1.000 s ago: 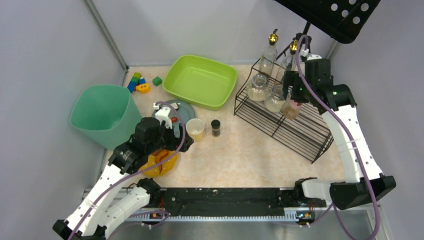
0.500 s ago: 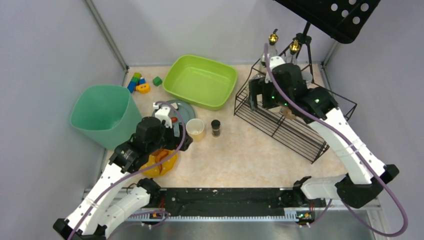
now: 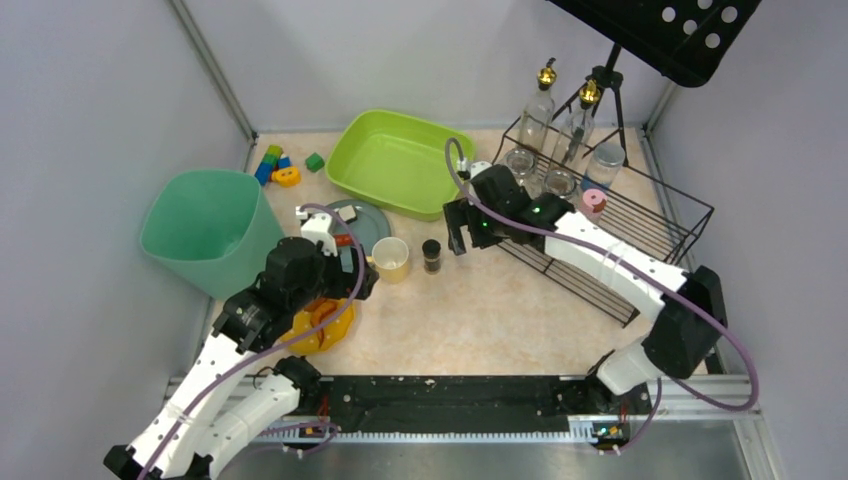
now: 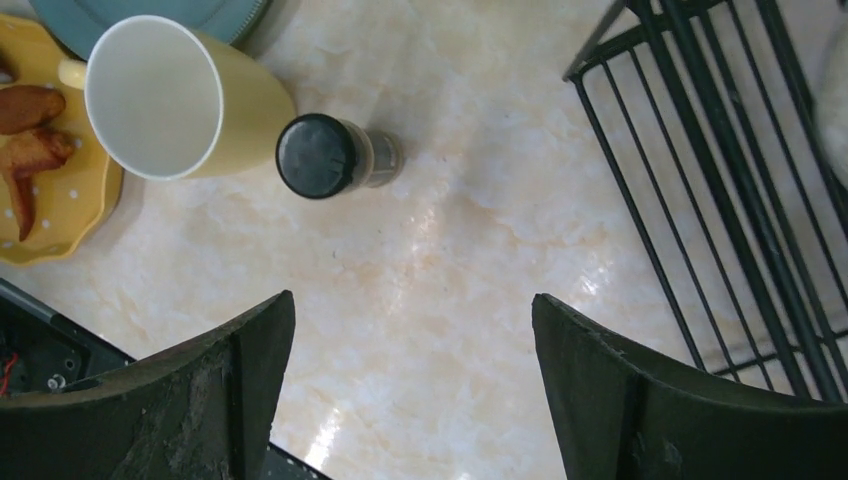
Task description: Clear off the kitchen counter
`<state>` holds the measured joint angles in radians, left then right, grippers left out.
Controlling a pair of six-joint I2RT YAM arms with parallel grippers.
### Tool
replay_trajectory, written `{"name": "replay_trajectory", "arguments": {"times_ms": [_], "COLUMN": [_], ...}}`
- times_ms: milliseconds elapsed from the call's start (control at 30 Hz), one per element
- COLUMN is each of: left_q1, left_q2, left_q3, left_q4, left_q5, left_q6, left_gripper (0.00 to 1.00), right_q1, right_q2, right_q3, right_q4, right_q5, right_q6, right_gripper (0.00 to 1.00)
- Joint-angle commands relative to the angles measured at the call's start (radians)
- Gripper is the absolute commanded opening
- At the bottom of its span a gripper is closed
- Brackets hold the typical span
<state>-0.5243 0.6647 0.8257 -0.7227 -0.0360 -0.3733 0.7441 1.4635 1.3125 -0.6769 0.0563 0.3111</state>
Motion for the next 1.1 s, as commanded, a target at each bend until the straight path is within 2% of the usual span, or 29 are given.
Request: {"name": "replay_trajectory", "arguments": {"times_ms": [0,400,800,1067], "left_q1": [0.005,0.005,0.004,0.004], "left_q2": [0.01,0.015,0.009,0.007], "left_q3": [0.001,0.0,0.0,0.0], "left_q4": [0.019,0.02,0.022,0.022], "left_q5": [-0.018,-0.009,0.001,0.007], "left_q6": [-0.012,-0.01,-0.007,-0.006], "left_gripper": [0.99,0.99,0.99,0.99], "right_q1": [0.035,0.056,0.089,0.107], "right_q2": [0.072,0.293,0.363,0.386], "right_q3": [0.007,0.114,0.177,0.197], "right_q4": [0.171,0.229,0.217,0.17], "right_q5": [-0.052,-0.052,-0.032,0.028], "right_q6": [0.034,0.037,0.03,0.011], "right_gripper": [0.86,0.85,0.84,0.78]}}
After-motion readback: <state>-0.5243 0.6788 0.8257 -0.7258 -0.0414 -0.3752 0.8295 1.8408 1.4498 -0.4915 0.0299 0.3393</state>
